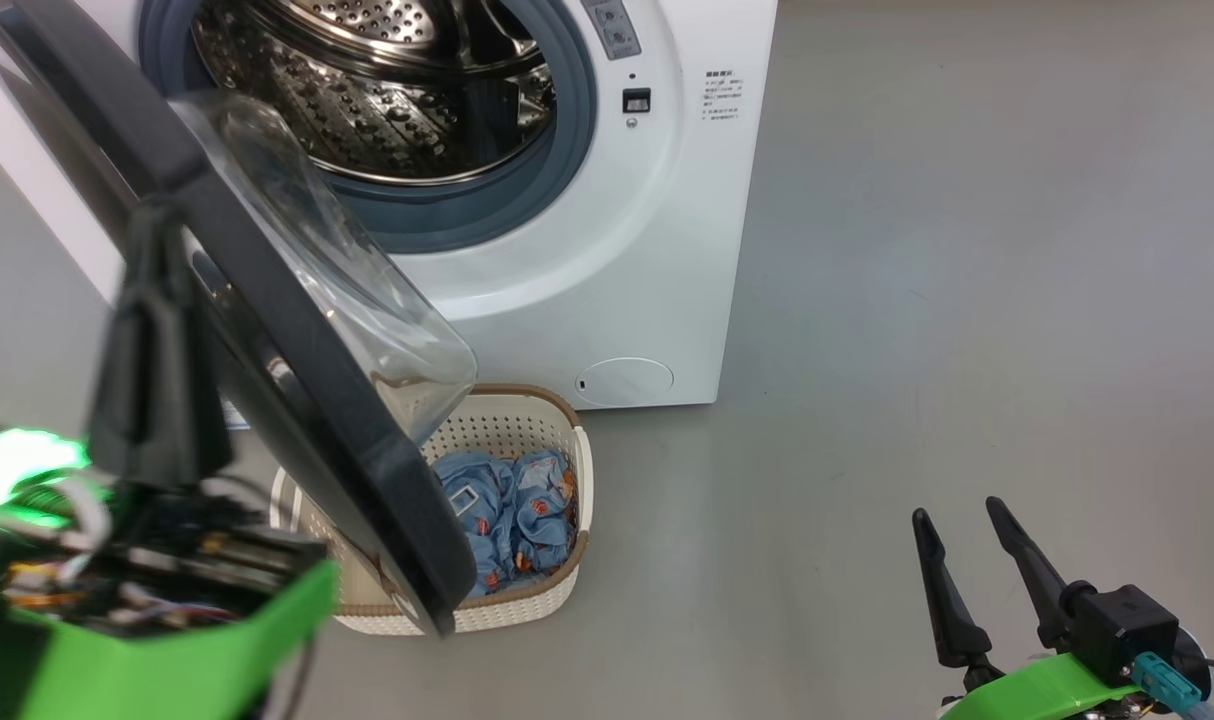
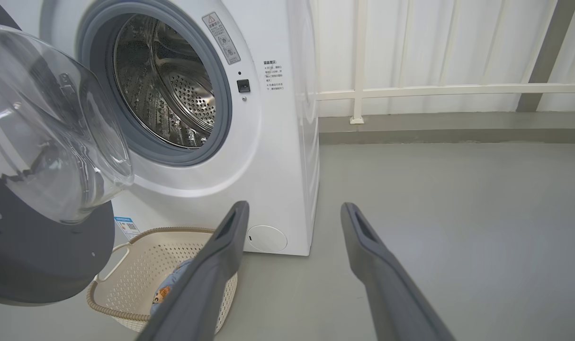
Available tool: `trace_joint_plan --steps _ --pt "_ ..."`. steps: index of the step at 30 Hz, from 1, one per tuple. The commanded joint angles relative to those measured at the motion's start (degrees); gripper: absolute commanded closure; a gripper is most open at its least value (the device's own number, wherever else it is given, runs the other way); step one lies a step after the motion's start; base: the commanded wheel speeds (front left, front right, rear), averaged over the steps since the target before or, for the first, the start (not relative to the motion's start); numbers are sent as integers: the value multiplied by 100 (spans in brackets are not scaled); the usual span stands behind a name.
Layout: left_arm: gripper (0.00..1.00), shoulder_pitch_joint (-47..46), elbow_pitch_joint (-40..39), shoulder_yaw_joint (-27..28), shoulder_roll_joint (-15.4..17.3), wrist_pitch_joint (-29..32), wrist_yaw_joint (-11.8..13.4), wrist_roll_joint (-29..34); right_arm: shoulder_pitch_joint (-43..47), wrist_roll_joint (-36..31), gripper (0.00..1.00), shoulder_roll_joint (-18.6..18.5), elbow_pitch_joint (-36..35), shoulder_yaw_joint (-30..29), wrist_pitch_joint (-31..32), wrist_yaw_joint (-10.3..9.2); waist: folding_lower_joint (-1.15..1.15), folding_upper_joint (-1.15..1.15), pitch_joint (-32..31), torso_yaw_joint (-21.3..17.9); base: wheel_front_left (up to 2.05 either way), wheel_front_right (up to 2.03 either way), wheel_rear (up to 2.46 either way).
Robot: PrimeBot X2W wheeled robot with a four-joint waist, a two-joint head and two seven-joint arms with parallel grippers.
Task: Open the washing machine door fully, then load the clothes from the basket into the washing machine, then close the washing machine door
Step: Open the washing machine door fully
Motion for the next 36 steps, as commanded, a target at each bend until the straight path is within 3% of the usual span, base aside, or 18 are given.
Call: trace_joint_plan --steps 1,9,16,22,36 --pt "100 -278 -291 -54 170 -16 -14 -14 -118 48 0 -17 -107 160 -69 9 0 0 5 -2 0 0 0" --pt "100 -438 -271 -1997 316 -16 -14 -73 -160 87 0 -17 -90 242 -69 9 0 0 40 -71 0 0 0" --pt "100 -50 391 -2874 357 -16 -14 -120 -157 46 0 -17 -106 212 -69 9 0 0 69 -98 0 0 0" --pt "100 234 841 -2995 409 -16 -14 -199 -159 33 0 -17 -128 203 -69 9 0 0 92 -54 0 0 0" --pt "100 599 2025 -2416 260 -16 -14 -161 -186 20 0 -17 -134 248 -69 9 0 0 125 -22 0 0 0"
